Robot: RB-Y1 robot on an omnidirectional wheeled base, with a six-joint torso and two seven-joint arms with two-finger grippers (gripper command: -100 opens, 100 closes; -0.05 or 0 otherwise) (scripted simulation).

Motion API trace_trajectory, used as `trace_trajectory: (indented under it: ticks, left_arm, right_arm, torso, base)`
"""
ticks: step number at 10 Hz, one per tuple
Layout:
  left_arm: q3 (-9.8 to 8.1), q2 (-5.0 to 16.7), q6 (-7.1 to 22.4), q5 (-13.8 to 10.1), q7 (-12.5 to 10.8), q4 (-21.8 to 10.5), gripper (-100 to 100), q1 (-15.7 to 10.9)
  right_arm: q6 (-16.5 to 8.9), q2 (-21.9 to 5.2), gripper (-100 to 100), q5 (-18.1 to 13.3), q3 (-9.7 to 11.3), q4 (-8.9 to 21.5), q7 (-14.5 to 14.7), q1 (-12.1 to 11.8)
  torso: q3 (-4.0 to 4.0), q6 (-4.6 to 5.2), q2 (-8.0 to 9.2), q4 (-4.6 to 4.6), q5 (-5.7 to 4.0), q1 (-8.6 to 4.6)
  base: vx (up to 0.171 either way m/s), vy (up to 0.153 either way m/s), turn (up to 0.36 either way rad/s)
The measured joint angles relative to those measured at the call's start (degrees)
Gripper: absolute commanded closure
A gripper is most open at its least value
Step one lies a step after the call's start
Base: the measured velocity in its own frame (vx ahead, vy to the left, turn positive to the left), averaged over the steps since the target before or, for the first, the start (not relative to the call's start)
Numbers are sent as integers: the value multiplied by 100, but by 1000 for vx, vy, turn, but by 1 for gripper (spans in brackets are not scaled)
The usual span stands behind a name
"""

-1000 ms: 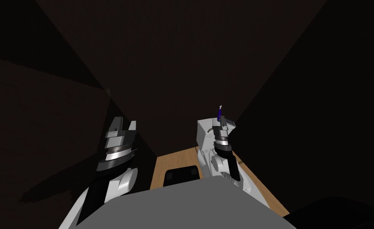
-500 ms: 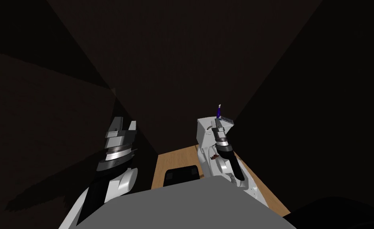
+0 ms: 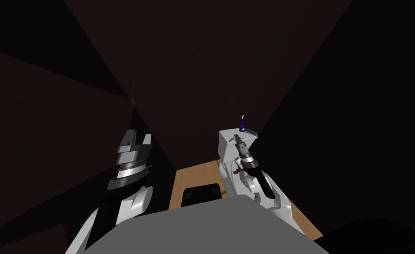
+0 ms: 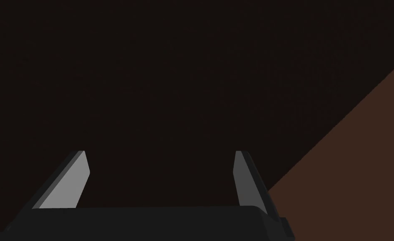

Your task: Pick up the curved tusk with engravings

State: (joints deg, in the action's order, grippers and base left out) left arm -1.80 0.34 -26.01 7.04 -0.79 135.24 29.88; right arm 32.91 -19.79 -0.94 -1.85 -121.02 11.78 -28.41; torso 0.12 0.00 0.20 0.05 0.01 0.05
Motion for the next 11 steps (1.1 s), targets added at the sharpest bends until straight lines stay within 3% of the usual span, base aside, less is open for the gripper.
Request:
trace_trajectory:
  ticks: [11]
  left_arm:
    - [0, 0, 0, 0, 0, 0, 0, 0]
  right_arm:
    - [51, -1705, -100, -734, -307, 838, 423, -97]
  torso:
    - [-2, 0, -4, -1, 0, 1]
  base:
    - [-51, 21, 2]
